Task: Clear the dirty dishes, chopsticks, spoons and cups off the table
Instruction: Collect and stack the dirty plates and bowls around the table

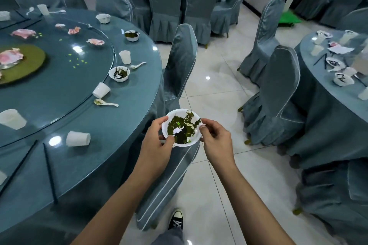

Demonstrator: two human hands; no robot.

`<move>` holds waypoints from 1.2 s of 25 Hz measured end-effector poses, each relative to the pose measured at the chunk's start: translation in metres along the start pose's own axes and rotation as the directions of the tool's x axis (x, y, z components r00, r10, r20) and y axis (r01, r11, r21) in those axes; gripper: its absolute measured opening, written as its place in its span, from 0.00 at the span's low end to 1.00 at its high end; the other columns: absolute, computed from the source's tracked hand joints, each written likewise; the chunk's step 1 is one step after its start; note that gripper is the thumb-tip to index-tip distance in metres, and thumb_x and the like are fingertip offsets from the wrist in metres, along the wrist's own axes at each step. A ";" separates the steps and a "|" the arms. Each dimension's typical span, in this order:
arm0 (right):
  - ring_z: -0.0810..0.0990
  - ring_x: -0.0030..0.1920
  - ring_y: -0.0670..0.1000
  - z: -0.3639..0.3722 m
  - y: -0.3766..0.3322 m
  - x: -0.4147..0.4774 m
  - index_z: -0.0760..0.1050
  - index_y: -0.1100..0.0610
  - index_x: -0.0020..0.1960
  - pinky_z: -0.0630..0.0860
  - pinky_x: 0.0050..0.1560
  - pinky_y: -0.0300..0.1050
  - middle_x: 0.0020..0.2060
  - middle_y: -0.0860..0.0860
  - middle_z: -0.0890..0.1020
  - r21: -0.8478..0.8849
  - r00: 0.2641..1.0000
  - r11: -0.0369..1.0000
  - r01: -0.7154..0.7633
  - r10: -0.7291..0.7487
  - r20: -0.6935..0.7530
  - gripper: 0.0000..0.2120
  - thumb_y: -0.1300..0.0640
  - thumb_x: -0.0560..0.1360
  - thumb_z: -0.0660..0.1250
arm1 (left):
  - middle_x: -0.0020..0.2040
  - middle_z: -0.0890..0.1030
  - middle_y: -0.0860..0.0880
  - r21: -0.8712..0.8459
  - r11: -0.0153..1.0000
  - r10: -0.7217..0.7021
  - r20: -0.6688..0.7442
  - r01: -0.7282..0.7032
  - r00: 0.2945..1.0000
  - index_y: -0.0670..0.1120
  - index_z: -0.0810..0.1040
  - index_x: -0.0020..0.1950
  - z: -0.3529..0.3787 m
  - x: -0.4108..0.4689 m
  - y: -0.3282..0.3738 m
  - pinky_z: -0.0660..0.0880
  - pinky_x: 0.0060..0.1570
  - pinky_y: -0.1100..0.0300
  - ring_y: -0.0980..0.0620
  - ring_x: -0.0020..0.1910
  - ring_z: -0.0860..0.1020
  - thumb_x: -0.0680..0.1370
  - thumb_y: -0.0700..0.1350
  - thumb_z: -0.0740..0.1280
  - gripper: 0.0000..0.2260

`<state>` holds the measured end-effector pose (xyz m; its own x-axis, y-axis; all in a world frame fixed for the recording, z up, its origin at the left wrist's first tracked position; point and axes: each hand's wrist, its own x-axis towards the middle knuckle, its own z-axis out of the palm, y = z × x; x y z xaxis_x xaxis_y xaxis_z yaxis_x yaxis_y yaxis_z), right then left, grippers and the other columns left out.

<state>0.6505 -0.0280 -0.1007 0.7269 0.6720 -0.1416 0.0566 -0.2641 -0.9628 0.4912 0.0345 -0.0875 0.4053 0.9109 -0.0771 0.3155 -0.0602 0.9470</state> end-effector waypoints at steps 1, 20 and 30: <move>0.83 0.54 0.45 0.002 -0.004 0.017 0.82 0.49 0.61 0.82 0.58 0.52 0.51 0.44 0.85 -0.004 1.000 1.000 0.006 -0.006 0.008 0.11 0.54 0.80 0.67 | 0.64 0.77 0.56 -0.003 1.000 -0.004 -0.004 0.004 1.000 0.63 0.68 0.66 0.003 0.014 0.002 0.80 0.57 0.60 0.51 0.60 0.79 0.82 0.40 0.67 0.21; 0.83 0.52 0.47 0.018 -0.038 0.256 0.81 0.51 0.59 0.82 0.57 0.52 0.50 0.45 0.85 -0.069 0.952 0.996 0.053 -0.030 0.304 0.09 0.58 0.80 0.67 | 0.64 0.77 0.57 -0.080 0.988 -0.149 -0.278 0.132 0.949 0.63 0.70 0.65 0.086 0.197 0.033 0.79 0.62 0.49 0.53 0.61 0.79 0.81 0.43 0.67 0.18; 0.79 0.50 0.37 -0.009 -0.052 0.394 0.80 0.51 0.62 0.74 0.47 0.27 0.50 0.42 0.82 -0.109 0.849 0.983 0.149 -0.071 0.524 0.10 0.56 0.82 0.66 | 0.66 0.74 0.55 -0.044 0.968 -0.241 -0.439 0.247 0.866 0.66 0.67 0.70 0.175 0.280 0.063 0.77 0.64 0.48 0.53 0.61 0.78 0.81 0.44 0.67 0.23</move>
<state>0.9404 0.2444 -0.1040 0.2543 0.9516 -0.1725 0.2390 -0.2347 -0.9422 0.7745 0.2141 -0.1043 -0.1019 0.9822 -0.1576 0.3674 0.1844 0.9116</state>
